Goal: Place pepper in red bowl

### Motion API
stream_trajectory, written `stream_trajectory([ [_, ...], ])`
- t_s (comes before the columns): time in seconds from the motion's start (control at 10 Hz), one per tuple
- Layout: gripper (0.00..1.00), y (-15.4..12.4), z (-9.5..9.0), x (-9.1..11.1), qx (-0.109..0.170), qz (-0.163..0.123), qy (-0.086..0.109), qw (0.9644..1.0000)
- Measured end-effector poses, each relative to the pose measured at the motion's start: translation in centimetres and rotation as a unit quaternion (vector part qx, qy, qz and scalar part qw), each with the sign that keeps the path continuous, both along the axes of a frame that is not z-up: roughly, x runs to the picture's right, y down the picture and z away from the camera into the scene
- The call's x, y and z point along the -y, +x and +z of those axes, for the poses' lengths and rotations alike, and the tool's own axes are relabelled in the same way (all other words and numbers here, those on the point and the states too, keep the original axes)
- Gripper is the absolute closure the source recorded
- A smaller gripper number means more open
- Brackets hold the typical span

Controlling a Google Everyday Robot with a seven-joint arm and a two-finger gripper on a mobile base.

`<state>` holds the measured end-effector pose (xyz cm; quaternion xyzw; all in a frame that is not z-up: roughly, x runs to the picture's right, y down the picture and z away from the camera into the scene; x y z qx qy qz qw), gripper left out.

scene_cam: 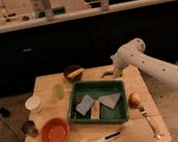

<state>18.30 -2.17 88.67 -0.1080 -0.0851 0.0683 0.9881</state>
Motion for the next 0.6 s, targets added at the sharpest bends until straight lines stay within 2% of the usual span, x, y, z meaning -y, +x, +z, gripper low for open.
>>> stream_trajectory([
  [0.3, 0.20, 1.7, 1.2, 0.2, -0.004, 0.015, -0.008, 0.9998],
  [0.6, 0.20, 2.9, 3.3, -0.3, -0.005, 0.025, -0.034, 0.9991],
])
